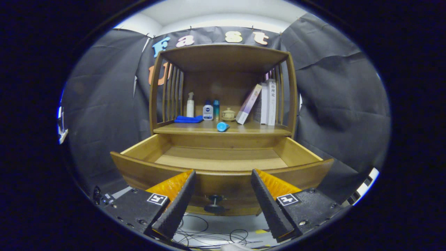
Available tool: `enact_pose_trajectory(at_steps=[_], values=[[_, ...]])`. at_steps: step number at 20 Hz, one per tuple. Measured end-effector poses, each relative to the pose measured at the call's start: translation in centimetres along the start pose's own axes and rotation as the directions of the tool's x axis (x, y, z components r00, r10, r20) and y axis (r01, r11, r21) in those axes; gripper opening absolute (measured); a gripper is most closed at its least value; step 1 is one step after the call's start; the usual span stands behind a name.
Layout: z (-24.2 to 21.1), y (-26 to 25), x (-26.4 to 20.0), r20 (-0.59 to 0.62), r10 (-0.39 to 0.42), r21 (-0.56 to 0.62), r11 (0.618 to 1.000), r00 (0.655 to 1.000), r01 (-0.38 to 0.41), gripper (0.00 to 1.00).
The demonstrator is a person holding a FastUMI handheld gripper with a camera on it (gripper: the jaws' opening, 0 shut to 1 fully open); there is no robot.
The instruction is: Pull open the drawer, take out the items inside it, and place them on the countertop above the cabinet.
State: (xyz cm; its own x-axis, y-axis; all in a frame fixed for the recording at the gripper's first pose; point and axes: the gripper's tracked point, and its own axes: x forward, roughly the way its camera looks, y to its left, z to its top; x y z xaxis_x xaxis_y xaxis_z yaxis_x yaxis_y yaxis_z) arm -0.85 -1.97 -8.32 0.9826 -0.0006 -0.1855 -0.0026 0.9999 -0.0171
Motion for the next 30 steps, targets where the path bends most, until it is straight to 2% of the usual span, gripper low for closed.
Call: enact_pose_trajectory(at_steps=[9,12,16,18,27,30], values=[[-4.9,1.2,3.0,-0.035,-0.011,0.009,1.000,0.999,0.011,0.99],[-4.8,1.3,3.5,-0.016,-0.023,0.043,0.999,1.000,0.023,0.99],[-5.3,1.5,3.6,0.013,-0.041,-0.020,0.999,0.999,0.042,0.99],[-5.3,1.9,3.8,0.013,-0.047,-0.016,0.999,0.999,0.047,0.99],[-5.1,1.4,5.4,0.042,0.008,0.021,1.000,0.999,-0.009,0.96],[-4.8,1.3,5.7,0.054,-0.006,-0.019,1.000,0.999,0.007,0.96]])
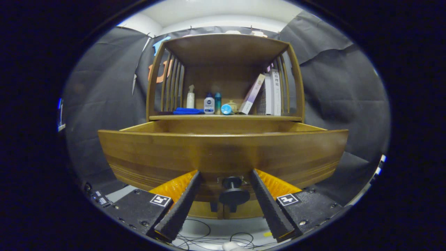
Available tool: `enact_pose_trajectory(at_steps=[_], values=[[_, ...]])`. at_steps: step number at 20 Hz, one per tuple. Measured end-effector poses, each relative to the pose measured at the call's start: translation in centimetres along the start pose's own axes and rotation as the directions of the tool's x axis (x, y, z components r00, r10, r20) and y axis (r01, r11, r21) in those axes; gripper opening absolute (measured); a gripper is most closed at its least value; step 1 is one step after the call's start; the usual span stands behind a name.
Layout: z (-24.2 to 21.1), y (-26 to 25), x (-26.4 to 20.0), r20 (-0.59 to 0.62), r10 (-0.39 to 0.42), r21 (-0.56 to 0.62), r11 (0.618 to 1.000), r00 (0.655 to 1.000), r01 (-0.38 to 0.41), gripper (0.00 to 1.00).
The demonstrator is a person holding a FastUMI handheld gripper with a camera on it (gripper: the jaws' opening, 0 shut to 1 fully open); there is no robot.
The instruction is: Pull open the drawer, take out the items inside it, and place them on the countertop above the cabinet.
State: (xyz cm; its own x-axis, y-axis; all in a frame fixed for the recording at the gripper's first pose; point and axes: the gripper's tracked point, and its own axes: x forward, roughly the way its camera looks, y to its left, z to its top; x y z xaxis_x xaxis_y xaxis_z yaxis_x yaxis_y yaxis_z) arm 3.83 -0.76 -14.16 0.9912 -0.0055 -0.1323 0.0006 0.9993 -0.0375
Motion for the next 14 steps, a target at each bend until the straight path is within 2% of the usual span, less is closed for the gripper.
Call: enact_pose_trajectory(at_steps=[10,14], values=[[1.4,0.5,5.0,-0.034,-0.016,-0.010,1.000,0.999,0.016,0.96],[1.9,0.9,7.7,-0.033,-0.048,-0.060,0.997,0.998,0.046,0.96]])
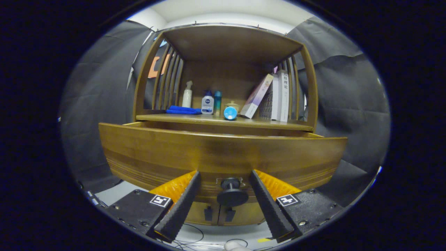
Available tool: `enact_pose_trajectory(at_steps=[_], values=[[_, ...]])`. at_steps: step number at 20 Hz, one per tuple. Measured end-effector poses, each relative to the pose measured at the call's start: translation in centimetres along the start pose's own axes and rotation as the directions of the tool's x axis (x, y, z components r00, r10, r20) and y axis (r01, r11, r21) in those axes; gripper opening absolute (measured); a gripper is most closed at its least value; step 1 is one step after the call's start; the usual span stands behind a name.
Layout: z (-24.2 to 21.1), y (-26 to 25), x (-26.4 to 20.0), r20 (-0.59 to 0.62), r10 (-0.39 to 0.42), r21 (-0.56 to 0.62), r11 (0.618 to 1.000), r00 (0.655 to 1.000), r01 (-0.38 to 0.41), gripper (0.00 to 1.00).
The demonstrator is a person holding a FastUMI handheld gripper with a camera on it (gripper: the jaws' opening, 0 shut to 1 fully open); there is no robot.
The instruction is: Pull open the drawer, take out the items inside it, and place them on the countertop above the cabinet.
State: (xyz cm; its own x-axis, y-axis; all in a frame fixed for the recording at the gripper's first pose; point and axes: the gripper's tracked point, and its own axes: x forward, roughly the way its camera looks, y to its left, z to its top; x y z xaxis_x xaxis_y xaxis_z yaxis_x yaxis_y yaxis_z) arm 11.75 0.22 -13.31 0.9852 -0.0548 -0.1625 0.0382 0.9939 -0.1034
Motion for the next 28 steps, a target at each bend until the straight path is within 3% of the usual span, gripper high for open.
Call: enact_pose_trajectory(at_steps=[8,19,28], values=[[0.3,0.5,3.5,-0.072,0.035,0.148,0.989,0.997,-0.024,0.97],[1.3,0.3,10.4,-0.090,0.031,0.122,0.992,0.995,-0.020,0.97],[0.4,-0.4,10.8,-0.154,0.053,0.142,0.989,0.987,-0.031,0.98]])
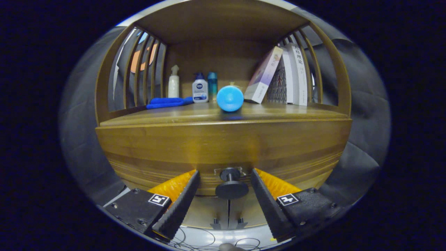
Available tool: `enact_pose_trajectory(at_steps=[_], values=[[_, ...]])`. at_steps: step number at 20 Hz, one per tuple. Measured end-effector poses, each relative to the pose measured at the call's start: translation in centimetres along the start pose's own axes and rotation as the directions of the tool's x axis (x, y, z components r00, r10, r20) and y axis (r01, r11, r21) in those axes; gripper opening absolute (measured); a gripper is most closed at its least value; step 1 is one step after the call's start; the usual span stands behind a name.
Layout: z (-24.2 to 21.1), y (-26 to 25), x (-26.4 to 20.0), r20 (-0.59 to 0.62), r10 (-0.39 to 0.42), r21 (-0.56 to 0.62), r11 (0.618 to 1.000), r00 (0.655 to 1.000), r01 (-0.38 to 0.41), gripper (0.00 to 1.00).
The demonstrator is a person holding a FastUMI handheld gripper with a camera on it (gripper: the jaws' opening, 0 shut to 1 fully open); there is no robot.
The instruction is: Pull open the drawer, take out the items inside it, and place them on the countertop above the cabinet.
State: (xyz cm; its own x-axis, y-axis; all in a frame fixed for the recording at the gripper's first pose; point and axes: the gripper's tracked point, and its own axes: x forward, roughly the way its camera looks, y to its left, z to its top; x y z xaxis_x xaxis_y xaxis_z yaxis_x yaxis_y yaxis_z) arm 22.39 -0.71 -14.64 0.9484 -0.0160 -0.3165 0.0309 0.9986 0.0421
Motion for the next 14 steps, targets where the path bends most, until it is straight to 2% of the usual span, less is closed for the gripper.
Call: enact_pose_trajectory(at_steps=[2,5,9,14], values=[[0.1,-0.6,-1.2,0.021,0.004,0.020,1.000,1.000,-0.004,0.98],[-0.2,-1.3,-5.4,0.063,0.016,0.012,1.000,0.998,-0.016,0.98],[1.5,-1.6,-14.4,0.153,0.019,-0.039,0.999,0.988,-0.013,0.98],[3.7,-1.6,-24.5,0.212,0.027,0.009,1.000,0.977,-0.029,0.98]])
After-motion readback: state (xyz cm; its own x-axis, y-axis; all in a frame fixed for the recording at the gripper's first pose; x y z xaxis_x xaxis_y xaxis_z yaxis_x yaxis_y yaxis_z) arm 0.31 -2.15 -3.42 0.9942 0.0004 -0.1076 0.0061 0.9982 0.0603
